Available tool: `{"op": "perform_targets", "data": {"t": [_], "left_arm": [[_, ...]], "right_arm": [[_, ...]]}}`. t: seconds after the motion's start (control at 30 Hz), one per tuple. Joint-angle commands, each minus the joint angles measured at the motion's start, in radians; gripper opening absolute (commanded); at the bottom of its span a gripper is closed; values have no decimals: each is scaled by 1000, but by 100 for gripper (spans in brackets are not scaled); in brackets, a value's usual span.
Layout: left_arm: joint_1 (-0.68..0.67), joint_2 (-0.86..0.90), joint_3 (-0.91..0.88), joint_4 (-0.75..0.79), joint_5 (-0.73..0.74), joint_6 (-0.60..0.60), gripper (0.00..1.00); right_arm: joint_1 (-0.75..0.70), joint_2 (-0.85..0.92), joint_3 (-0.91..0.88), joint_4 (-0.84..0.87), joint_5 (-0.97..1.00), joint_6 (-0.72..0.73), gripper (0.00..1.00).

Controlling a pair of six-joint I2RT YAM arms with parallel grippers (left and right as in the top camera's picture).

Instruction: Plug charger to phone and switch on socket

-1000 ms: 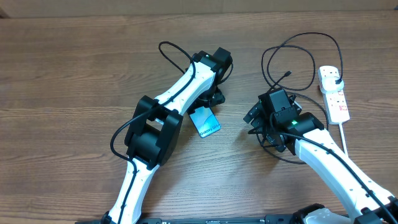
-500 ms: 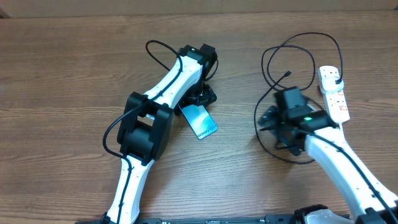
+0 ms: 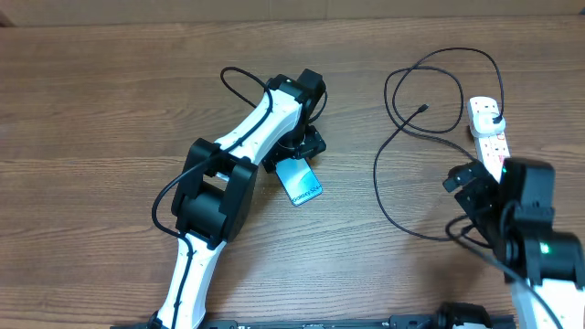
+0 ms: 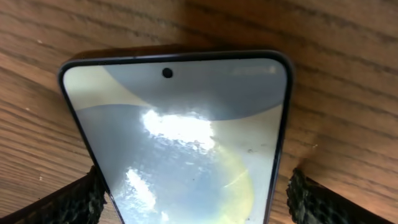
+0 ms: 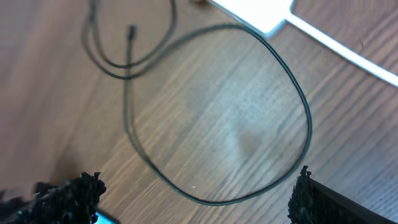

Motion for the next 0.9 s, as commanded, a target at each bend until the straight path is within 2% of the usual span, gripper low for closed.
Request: {"op": "perform_targets", "data": {"t": [0.0, 0.13, 0.3, 0.37, 0.7, 0.87], "left_arm": [[-5, 55, -54, -21, -2, -16, 96], [-11, 55, -66, 5, 0, -31, 95], [5, 55, -67, 77, 0, -23, 72], [21, 55, -67, 95, 4, -23, 69], [148, 55, -67, 129, -29, 86, 78], [187, 55, -67, 124, -11, 90, 89]], "right_arm": [[-5, -56, 20, -2, -6, -41, 100], [-5, -68, 20, -2, -7, -40, 100], [-5, -68, 20, -5, -10, -40, 100], [-5, -68, 20, -5, -16, -40, 100], [-5, -54, 20, -4, -88, -40, 100], [-5, -35, 20, -3, -94, -39, 100]]}}
